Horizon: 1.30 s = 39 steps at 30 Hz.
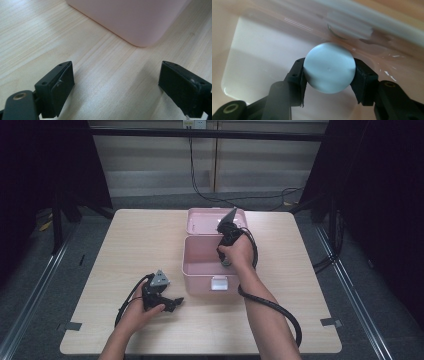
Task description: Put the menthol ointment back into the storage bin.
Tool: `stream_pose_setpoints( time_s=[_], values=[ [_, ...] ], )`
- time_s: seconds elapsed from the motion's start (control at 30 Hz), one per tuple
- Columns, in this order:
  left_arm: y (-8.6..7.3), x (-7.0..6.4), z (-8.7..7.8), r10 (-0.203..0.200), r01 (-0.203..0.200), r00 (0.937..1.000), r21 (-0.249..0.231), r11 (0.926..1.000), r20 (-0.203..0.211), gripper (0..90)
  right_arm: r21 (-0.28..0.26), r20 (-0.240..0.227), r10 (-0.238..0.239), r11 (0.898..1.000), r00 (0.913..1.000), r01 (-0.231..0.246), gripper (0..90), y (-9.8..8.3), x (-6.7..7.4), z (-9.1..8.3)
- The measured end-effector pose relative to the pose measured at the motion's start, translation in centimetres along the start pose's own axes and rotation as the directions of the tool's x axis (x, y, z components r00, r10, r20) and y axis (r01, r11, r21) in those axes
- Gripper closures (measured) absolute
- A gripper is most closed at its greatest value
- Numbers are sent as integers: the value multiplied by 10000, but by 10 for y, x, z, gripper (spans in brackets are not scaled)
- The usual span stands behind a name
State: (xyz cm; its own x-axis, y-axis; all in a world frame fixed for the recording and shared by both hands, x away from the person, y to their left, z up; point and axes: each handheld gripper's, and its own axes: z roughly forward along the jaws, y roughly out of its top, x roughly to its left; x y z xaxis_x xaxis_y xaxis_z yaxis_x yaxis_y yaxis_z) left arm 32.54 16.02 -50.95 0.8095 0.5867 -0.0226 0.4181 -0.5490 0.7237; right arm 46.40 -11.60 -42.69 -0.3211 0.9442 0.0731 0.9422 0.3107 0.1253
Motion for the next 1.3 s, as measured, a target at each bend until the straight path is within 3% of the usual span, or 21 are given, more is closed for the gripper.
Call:
stream_pose_setpoints(
  time_s=[0.7,1.3],
  values=[
    [0,0,0,2,-2,10000,2,10000,0,125,-138,33,-148,9998,9999,148,498,-1,3,3],
    [0,0,0,-22,22,10000,-17,10000,-3,125,51,91,-163,9999,9998,162,456,-2,2,7]
  ],
)
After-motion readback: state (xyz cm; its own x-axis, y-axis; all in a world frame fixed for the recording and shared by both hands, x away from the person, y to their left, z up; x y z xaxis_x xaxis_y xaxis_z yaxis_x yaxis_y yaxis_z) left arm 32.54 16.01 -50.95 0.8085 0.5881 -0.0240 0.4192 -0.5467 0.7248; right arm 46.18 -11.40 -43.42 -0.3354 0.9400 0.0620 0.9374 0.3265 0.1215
